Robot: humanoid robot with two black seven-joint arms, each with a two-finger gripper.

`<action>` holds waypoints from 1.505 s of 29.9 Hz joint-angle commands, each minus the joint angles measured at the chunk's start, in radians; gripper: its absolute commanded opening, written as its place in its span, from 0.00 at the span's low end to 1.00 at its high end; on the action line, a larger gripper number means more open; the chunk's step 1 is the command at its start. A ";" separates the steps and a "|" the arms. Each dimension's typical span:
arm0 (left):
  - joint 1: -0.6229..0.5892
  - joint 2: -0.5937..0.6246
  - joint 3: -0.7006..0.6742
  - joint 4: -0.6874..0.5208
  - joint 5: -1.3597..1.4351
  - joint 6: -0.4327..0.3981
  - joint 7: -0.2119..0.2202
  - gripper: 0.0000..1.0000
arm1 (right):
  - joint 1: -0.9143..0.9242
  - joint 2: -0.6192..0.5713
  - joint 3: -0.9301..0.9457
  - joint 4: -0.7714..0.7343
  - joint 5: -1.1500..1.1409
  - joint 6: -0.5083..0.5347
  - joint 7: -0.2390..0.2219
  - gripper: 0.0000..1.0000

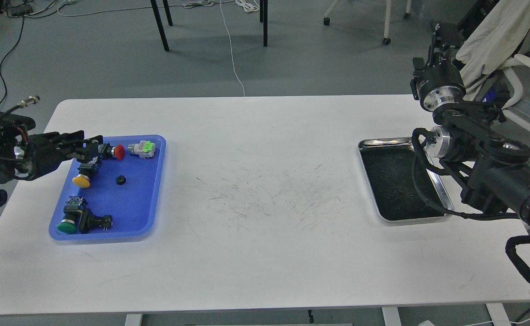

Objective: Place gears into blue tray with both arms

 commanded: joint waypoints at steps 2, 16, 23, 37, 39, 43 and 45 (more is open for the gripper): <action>-0.043 0.032 -0.046 -0.002 -0.248 -0.122 0.000 0.51 | 0.000 0.001 0.000 0.001 0.000 -0.001 0.000 0.95; -0.164 0.034 -0.212 -0.040 -0.704 -0.256 0.000 0.51 | 0.009 0.000 -0.032 0.021 -0.001 -0.002 0.000 0.95; -0.135 0.011 -0.241 -0.072 -0.945 -0.276 0.000 0.51 | 0.012 -0.029 -0.057 0.055 -0.001 -0.002 0.000 0.95; -0.022 -0.097 -0.296 -0.153 -1.065 -0.282 0.000 0.81 | 0.011 -0.199 -0.123 0.208 0.000 -0.002 0.000 0.95; -0.008 -0.101 -0.298 -0.152 -1.065 -0.281 0.000 0.84 | 0.008 -0.213 -0.123 0.219 0.000 -0.004 0.000 0.95; 0.004 -0.113 -0.316 -0.147 -1.071 -0.300 0.000 0.99 | 0.002 -0.244 -0.124 0.250 0.000 -0.005 0.000 0.95; 0.017 -0.126 -0.321 -0.149 -1.071 -0.303 0.000 0.99 | 0.000 -0.258 -0.126 0.264 -0.001 -0.007 0.000 0.95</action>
